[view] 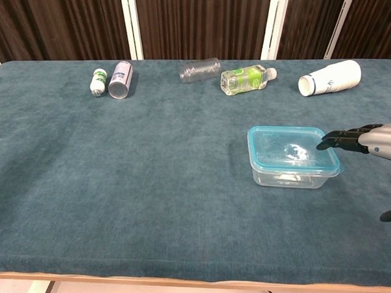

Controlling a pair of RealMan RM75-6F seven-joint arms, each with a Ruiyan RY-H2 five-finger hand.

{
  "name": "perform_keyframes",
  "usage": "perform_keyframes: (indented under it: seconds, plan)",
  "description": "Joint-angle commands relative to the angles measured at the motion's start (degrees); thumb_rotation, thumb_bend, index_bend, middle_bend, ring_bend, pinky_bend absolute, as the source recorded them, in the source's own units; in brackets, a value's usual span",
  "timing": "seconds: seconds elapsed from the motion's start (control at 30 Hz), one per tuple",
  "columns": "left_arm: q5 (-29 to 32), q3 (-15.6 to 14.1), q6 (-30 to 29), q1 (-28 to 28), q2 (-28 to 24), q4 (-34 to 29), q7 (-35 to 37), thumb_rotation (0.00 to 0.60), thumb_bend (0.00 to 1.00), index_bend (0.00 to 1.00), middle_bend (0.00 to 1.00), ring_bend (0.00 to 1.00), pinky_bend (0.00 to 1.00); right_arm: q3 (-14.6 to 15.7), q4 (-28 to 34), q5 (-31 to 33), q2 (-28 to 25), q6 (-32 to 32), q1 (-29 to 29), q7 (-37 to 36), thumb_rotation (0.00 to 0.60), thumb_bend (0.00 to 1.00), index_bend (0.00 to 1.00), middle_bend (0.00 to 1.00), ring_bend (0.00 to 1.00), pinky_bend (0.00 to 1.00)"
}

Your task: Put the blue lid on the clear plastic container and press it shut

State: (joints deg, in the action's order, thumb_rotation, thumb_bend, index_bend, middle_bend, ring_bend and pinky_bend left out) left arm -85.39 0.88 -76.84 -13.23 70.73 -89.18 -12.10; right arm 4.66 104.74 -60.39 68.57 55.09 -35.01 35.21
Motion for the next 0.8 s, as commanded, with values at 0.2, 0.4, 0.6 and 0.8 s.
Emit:
perform_keyframes:
  seconds: [0.2, 0.4, 0.6, 0.8]
  plan:
    - [0.0, -0.1, 0.1, 0.0, 0.0, -0.1, -0.3, 0.6, 0.42, 0.09, 0.01, 0.12, 0.34, 0.0, -0.3, -0.2, 0.0, -0.2, 0.1, -0.4, 0.6, 0.24, 0.0, 0.0, 0.0, 0.15]
    - [0.1, 0.0, 0.1, 0.0, 0.0, -0.1, -0.3, 0.6, 0.42, 0.09, 0.01, 0.12, 0.34, -0.1, -0.5, -0.2, 0.1, -0.3, 0.1, -0.5, 0.6, 0.24, 0.0, 0.0, 0.0, 0.15]
    - [0.1, -0.1, 0.0, 0.0, 0.0, -0.2, -0.3, 0.6, 0.42, 0.09, 0.01, 0.12, 0.34, 0.1, -0.3, -0.6, -0.2, -0.6, 0.2, -0.9, 0.6, 0.24, 0.0, 0.0, 0.0, 0.15]
    - [0.1, 0.0, 0.1, 0.0, 0.0, -0.2, -0.4, 0.6, 0.42, 0.09, 0.01, 0.12, 0.34, 0.2, -0.4, -1.1, -0.4, -0.7, 0.3, -1.4, 0.6, 0.24, 0.0, 0.0, 0.0, 0.15]
